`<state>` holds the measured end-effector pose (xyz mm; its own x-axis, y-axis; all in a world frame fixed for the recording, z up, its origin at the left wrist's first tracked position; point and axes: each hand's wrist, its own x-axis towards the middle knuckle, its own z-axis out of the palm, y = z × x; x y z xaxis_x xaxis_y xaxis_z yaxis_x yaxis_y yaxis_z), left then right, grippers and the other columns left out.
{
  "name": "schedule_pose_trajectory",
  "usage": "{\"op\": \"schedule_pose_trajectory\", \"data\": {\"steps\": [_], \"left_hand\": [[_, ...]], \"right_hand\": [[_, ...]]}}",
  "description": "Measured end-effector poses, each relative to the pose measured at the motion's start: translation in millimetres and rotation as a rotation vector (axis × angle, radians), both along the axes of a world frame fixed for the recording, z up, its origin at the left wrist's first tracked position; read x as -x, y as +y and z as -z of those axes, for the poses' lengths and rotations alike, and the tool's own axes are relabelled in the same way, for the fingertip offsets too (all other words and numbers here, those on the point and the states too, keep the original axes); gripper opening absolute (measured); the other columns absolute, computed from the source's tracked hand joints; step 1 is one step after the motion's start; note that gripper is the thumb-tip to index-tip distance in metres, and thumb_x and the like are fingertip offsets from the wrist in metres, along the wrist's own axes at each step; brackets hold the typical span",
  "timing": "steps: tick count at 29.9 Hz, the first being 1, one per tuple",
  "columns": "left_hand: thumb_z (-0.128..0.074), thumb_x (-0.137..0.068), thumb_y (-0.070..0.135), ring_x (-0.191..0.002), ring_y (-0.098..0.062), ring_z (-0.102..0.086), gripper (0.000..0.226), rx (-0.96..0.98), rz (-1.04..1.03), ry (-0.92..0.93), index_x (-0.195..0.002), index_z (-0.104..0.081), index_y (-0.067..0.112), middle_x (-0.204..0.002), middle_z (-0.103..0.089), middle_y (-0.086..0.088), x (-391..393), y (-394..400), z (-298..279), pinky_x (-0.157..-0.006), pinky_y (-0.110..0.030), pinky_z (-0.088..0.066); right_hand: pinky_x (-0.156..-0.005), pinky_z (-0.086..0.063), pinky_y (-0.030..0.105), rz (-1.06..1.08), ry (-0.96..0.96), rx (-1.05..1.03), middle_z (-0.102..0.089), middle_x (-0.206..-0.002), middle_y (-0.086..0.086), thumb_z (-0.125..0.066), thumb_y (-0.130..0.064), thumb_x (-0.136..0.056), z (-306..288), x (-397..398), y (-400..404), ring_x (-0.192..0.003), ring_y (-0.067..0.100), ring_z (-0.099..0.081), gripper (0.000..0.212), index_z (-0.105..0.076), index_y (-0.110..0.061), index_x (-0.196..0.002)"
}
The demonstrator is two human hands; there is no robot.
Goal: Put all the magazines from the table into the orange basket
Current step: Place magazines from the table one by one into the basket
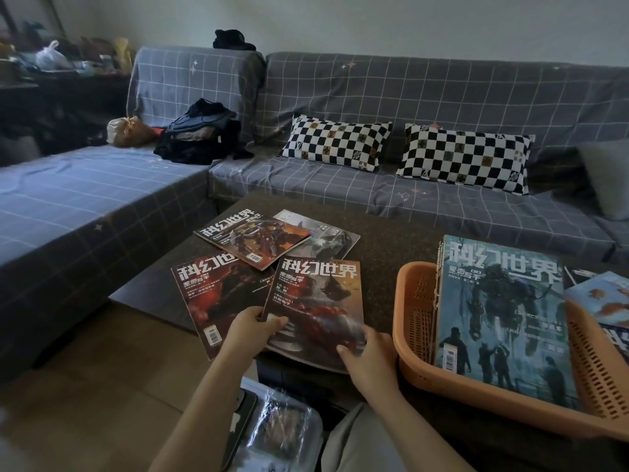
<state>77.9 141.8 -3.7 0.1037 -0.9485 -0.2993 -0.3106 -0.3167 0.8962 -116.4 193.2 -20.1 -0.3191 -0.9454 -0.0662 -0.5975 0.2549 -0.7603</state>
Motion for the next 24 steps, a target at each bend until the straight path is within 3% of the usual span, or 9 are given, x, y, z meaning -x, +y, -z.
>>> {"op": "schedule_pose_trajectory", "data": {"steps": [4,7,9,15,17,24], "left_hand": [[-0.064,-0.091,0.015,-0.091,-0.03,-0.068,0.016,-0.005,0.01,0.15,-0.104,-0.055,0.013,-0.099,-0.069,-0.012,-3,12,5,-0.083,-0.05,-0.057],[-0.063,-0.091,0.013,-0.08,-0.022,-0.071,0.017,0.044,-0.005,0.254,-0.105,-0.056,0.014,-0.097,-0.07,-0.011,-11,23,6,-0.065,-0.034,-0.058],[-0.064,-0.09,0.013,-0.076,-0.019,-0.071,0.015,0.083,-0.024,0.282,-0.103,-0.057,0.017,-0.096,-0.071,-0.01,-16,32,4,-0.062,-0.029,-0.055],[-0.062,-0.09,0.007,-0.074,-0.02,-0.071,0.016,0.195,-0.056,0.383,-0.105,-0.057,0.012,-0.09,-0.072,-0.01,-31,58,-9,-0.063,-0.03,-0.056],[-0.061,-0.09,0.008,-0.076,-0.022,-0.072,0.016,0.229,-0.044,0.418,-0.106,-0.058,0.013,-0.089,-0.073,-0.008,-36,65,-18,-0.066,-0.032,-0.056],[-0.061,-0.087,0.008,-0.075,-0.022,-0.071,0.026,0.358,0.063,0.564,-0.112,-0.057,0.008,-0.089,-0.073,-0.009,-42,81,-51,-0.057,-0.025,-0.057]], "right_hand": [[-0.098,-0.037,0.027,0.001,0.028,-0.019,-0.044,-0.126,0.006,-0.07,-0.032,-0.08,0,-3,6,-0.117,0.018,-0.044,0.051,-0.051,-0.017,-0.125],[-0.103,-0.039,0.033,0.005,0.016,-0.077,-0.043,-0.131,0.01,-0.067,-0.037,-0.081,-2,-4,11,-0.12,0.023,-0.045,0.06,-0.046,-0.013,-0.132],[-0.101,-0.042,0.037,-0.007,-0.024,-0.115,-0.043,-0.129,0.011,-0.067,-0.039,-0.081,-4,-6,15,-0.116,0.024,-0.048,0.06,-0.048,-0.013,-0.132],[-0.095,-0.046,0.034,-0.01,-0.383,-0.096,-0.056,-0.126,0.009,-0.072,-0.025,-0.08,-16,-15,25,-0.114,0.022,-0.055,0.059,-0.047,-0.011,-0.131],[-0.096,-0.047,0.039,-0.004,-0.498,-0.09,-0.059,-0.124,0.01,-0.072,-0.024,-0.08,-23,-16,27,-0.111,0.024,-0.057,0.058,-0.048,-0.01,-0.131],[-0.087,-0.053,0.044,-0.053,-0.812,-0.005,-0.068,-0.103,0.007,-0.075,-0.029,-0.076,-62,-6,30,-0.093,0.024,-0.066,0.037,-0.059,-0.017,-0.107]]}}
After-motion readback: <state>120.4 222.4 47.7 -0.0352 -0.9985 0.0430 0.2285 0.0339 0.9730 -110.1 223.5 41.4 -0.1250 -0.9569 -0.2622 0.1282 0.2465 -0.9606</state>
